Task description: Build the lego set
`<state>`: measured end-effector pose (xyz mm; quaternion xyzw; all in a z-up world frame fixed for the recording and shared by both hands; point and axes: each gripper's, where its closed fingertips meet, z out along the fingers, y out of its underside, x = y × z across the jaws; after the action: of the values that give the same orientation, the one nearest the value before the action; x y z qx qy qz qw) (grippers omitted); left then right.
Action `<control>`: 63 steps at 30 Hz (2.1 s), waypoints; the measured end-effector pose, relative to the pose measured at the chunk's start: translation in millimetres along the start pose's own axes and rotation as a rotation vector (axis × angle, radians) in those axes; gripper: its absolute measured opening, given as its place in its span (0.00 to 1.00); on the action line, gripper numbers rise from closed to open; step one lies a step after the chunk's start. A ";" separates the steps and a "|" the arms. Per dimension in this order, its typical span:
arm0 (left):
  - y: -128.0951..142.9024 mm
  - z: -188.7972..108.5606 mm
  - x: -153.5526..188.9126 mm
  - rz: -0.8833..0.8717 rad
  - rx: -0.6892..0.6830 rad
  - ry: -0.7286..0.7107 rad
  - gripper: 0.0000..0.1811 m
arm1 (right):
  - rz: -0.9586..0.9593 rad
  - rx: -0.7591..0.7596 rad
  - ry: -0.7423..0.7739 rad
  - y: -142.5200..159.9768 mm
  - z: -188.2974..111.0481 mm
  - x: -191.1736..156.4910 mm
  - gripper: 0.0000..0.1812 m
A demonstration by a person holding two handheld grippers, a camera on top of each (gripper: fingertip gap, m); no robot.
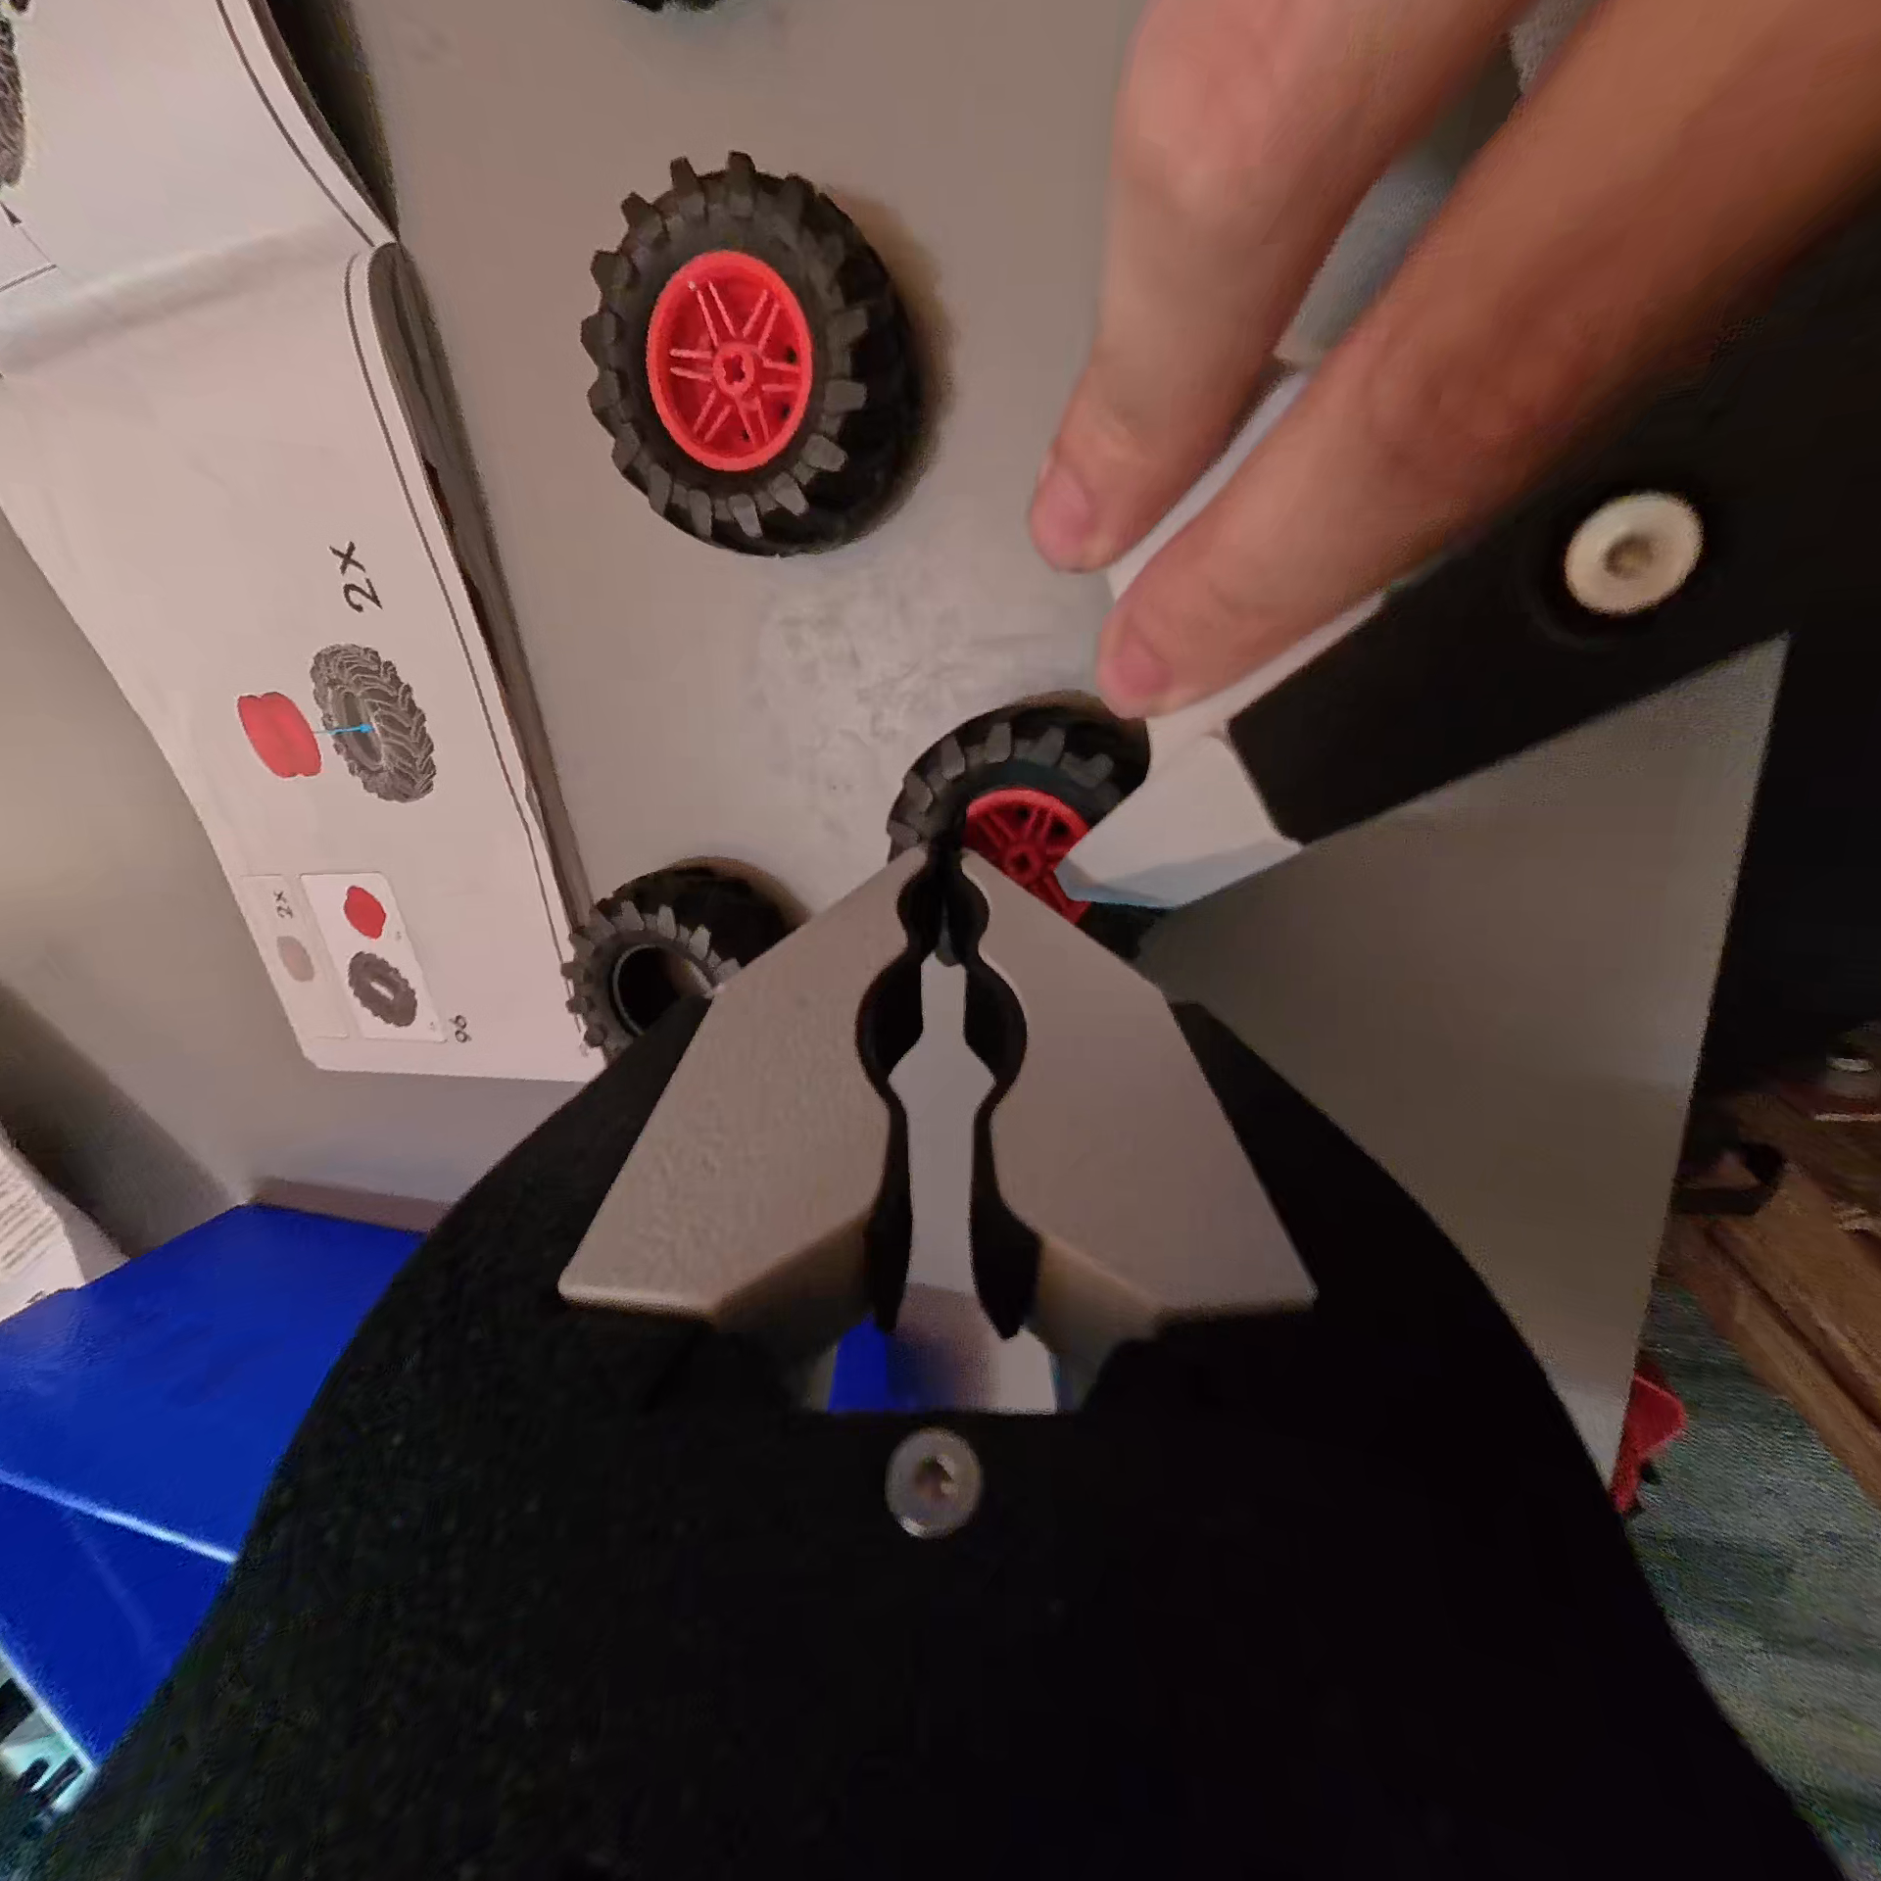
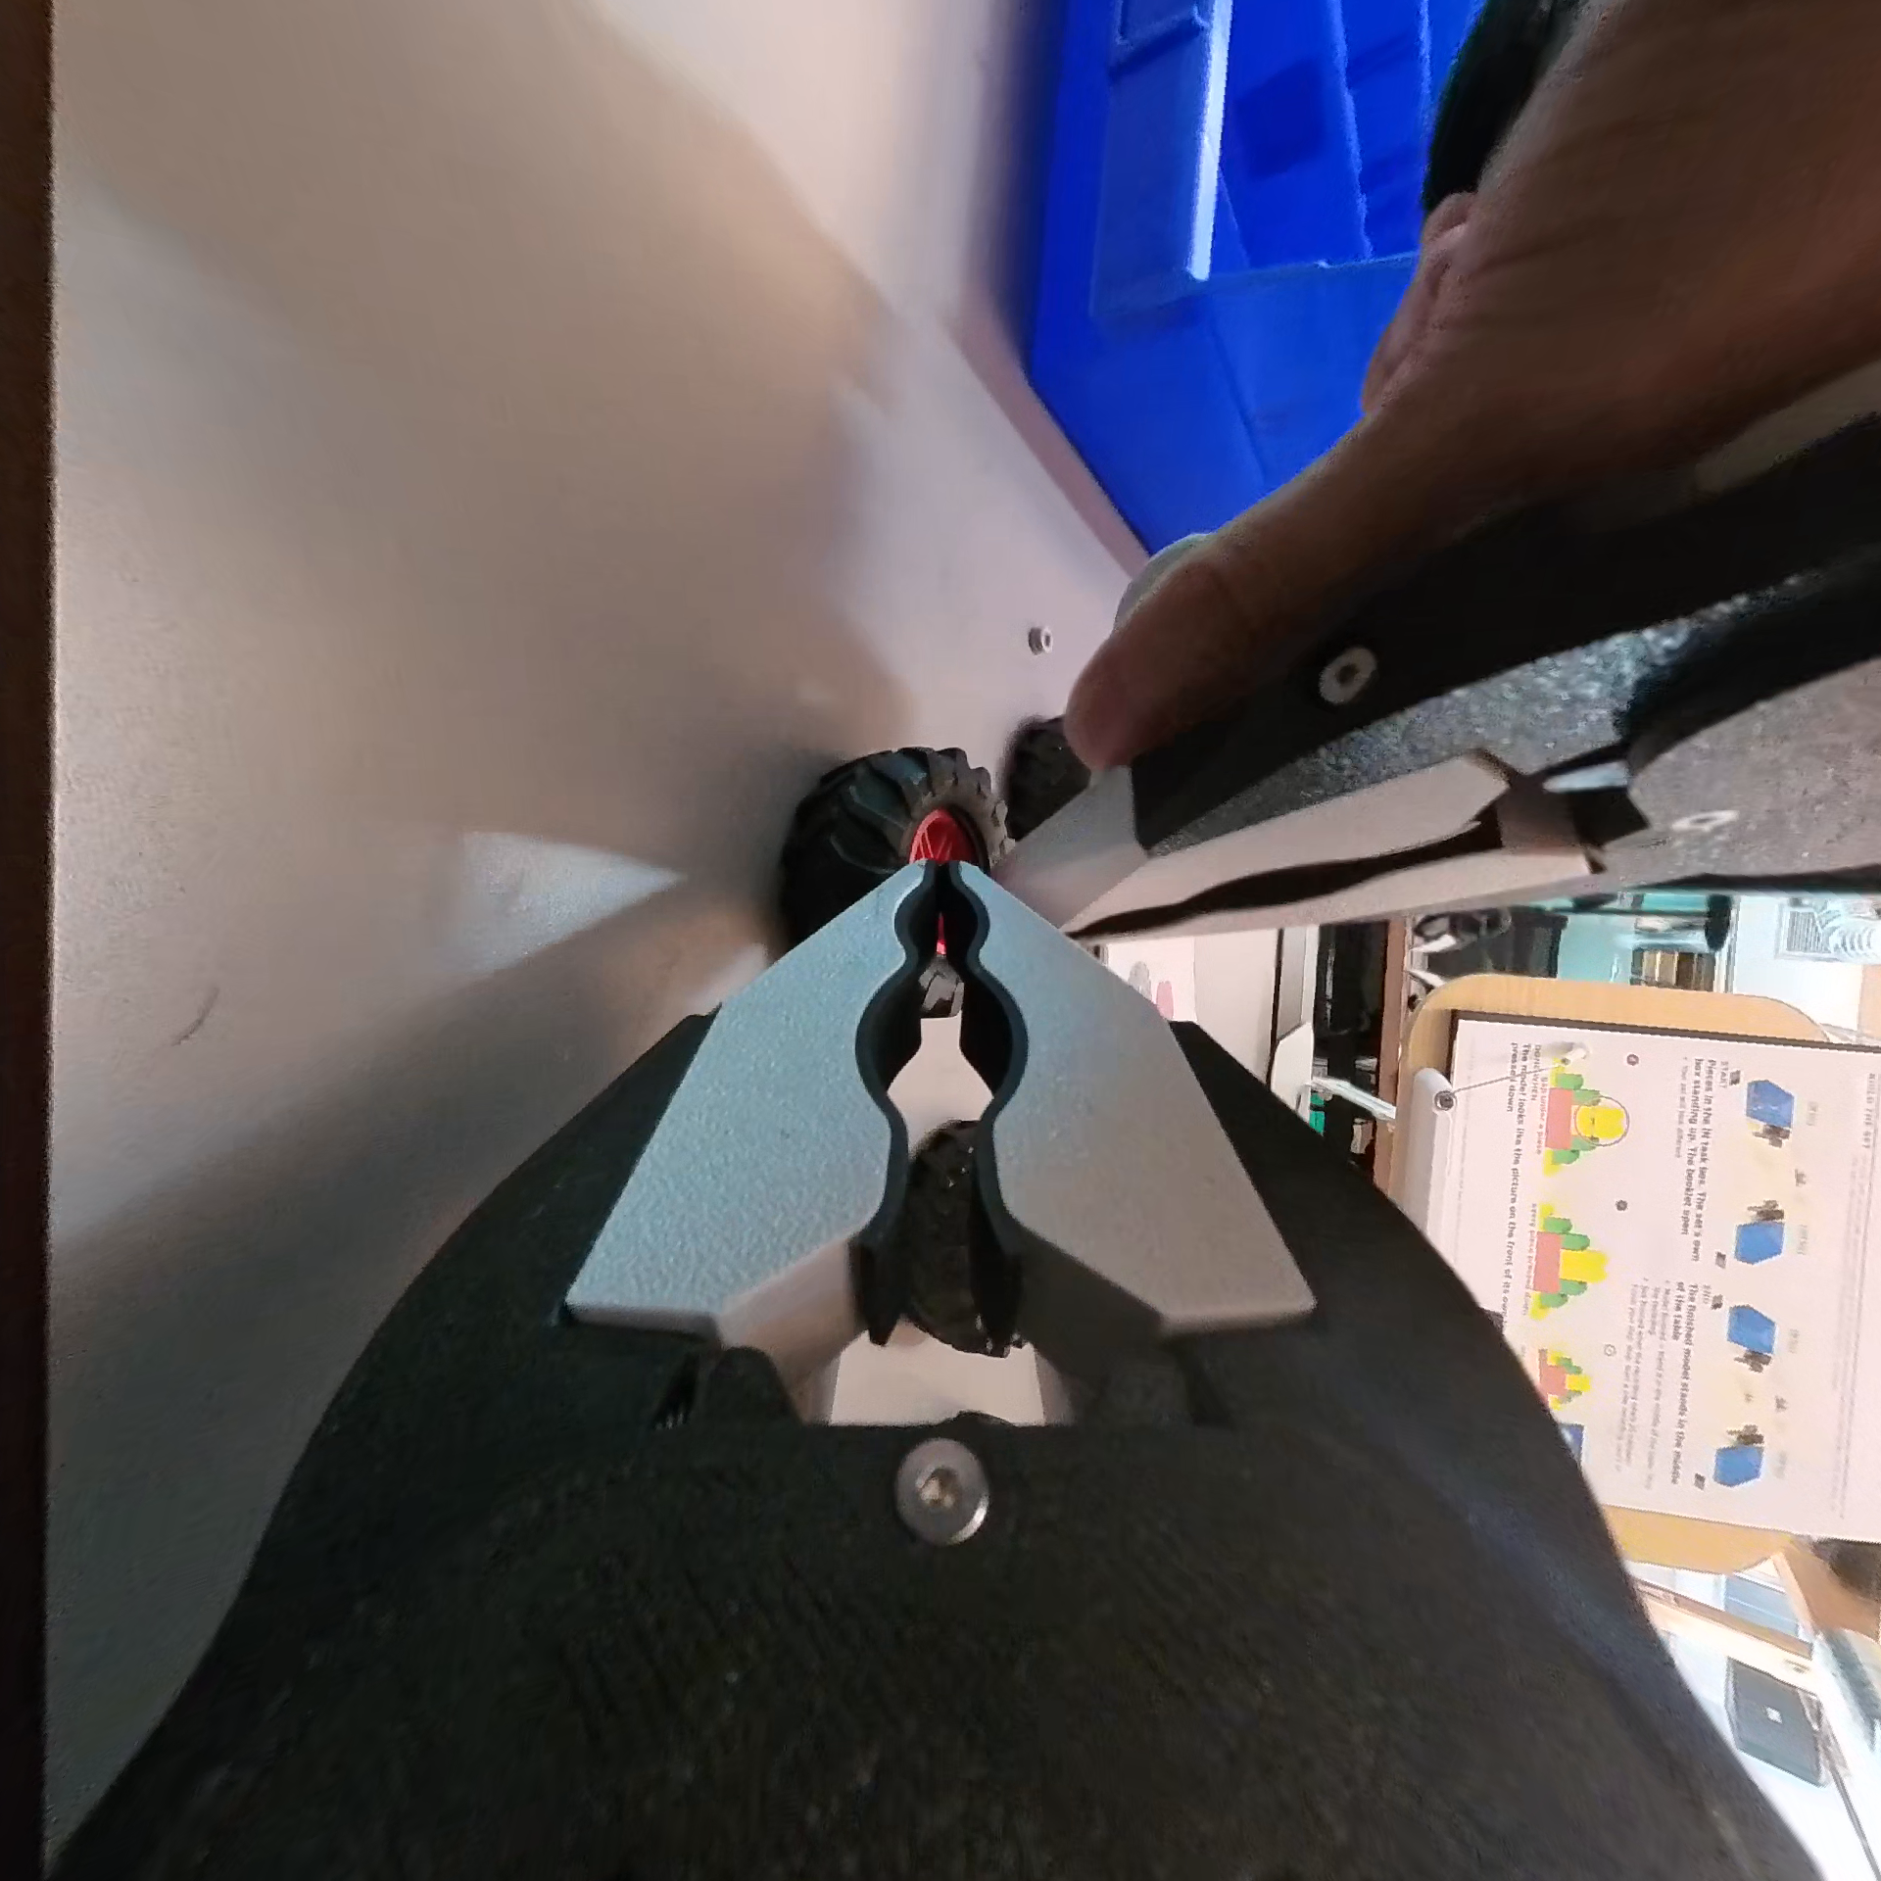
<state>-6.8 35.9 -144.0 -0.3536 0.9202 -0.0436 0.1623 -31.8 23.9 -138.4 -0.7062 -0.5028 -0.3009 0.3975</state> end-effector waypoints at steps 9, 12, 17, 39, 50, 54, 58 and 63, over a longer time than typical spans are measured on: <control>-0.2 1.2 -2.2 -0.162 0.033 -0.089 0.00 | -0.012 0.029 0.004 -0.5 0.1 -0.4 0.00; 0.4 2.1 -2.4 -0.214 0.019 -0.122 0.00 | -0.015 0.048 -0.003 -0.9 0.0 -0.9 0.00; 1.0 2.7 -3.9 -0.121 -0.128 -0.155 0.00 | -0.050 0.041 0.011 -1.1 -0.8 -1.9 0.00; 13.8 -7.3 1.9 -0.320 0.019 -0.013 0.00 | 0.051 0.083 -0.005 0.5 -0.7 0.7 0.00; 14.3 -6.6 6.7 -0.335 0.030 -0.063 0.00 | 0.046 0.140 -0.055 17.1 5.5 14.4 0.04; 15.6 -6.6 4.8 -0.398 0.059 -0.053 0.00 | 0.035 0.179 -0.123 15.8 7.2 8.6 0.00; 16.7 -5.8 4.2 -0.469 0.045 -0.043 0.00 | 0.016 0.174 -0.144 15.7 7.0 7.2 0.00; 19.5 -2.8 1.4 -0.638 -0.020 -0.029 0.00 | -0.053 0.140 -0.143 15.1 6.8 6.0 0.00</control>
<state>-21.1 49.4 -145.6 -0.6266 0.7607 -0.0781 0.1502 -15.3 29.9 -140.8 -0.6829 -0.5680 -0.2242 0.4010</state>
